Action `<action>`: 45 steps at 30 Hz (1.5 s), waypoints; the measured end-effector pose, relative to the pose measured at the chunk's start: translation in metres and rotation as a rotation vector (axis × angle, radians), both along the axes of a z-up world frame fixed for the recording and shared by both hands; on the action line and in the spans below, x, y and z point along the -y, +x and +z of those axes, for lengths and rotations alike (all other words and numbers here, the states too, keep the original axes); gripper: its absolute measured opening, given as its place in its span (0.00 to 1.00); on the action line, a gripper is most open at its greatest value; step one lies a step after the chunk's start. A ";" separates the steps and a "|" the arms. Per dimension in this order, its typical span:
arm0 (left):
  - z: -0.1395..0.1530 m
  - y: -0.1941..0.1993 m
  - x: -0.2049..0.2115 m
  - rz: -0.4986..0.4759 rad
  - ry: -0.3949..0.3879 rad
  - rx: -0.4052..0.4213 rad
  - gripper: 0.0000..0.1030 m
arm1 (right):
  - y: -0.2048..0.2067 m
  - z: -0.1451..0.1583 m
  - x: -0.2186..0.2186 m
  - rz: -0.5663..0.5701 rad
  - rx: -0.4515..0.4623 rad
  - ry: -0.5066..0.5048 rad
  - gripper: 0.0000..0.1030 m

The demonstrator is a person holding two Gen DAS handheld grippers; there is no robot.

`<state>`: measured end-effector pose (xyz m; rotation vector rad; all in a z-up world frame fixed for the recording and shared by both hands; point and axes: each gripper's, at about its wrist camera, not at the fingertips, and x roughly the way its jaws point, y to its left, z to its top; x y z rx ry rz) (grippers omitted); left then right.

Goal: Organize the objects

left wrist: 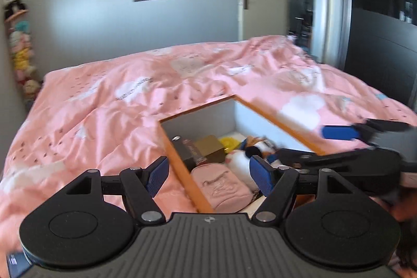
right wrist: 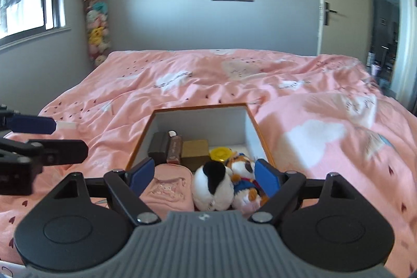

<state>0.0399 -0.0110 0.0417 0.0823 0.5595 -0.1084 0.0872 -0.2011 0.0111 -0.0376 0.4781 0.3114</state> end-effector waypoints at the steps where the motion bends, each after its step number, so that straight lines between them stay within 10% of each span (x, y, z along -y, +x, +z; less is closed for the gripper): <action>1: -0.004 0.000 0.000 0.010 -0.003 0.003 0.80 | -0.005 -0.003 0.001 -0.017 0.005 0.008 0.82; 17: -0.063 -0.005 -0.024 0.164 -0.170 -0.111 0.82 | -0.012 -0.042 -0.020 -0.082 0.021 -0.077 0.85; 45: -0.063 -0.007 -0.026 0.193 -0.161 -0.146 0.83 | -0.019 -0.040 -0.022 -0.089 0.058 -0.100 0.85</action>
